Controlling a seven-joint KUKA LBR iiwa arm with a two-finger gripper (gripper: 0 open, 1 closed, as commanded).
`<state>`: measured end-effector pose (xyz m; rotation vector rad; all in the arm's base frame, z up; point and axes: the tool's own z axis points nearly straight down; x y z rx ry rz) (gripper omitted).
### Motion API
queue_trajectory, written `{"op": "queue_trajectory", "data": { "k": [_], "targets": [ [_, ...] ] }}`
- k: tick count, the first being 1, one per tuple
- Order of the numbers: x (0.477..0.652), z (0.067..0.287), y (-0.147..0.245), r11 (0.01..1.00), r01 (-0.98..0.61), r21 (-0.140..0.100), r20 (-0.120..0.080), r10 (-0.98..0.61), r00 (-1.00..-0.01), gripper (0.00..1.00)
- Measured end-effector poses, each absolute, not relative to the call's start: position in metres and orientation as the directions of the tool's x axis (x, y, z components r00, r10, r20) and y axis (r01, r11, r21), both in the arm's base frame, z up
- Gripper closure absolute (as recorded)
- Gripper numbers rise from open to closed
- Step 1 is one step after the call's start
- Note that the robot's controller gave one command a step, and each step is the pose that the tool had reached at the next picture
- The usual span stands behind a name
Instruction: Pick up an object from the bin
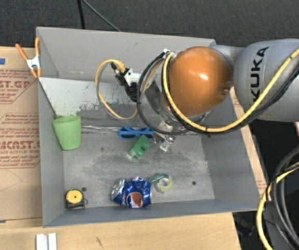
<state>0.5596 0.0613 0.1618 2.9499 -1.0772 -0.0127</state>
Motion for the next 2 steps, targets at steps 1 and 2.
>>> {"op": "queue_trajectory", "data": {
  "k": [1, 2],
  "targets": [
    [0.561, 0.164, 0.062, -0.764, -0.645, -0.001, -0.005, -0.645, 0.764, 0.0],
    [0.524, 0.131, 0.066, -0.711, -0.703, 0.002, -0.006, -0.703, 0.711, 0.0]
  ]
}}
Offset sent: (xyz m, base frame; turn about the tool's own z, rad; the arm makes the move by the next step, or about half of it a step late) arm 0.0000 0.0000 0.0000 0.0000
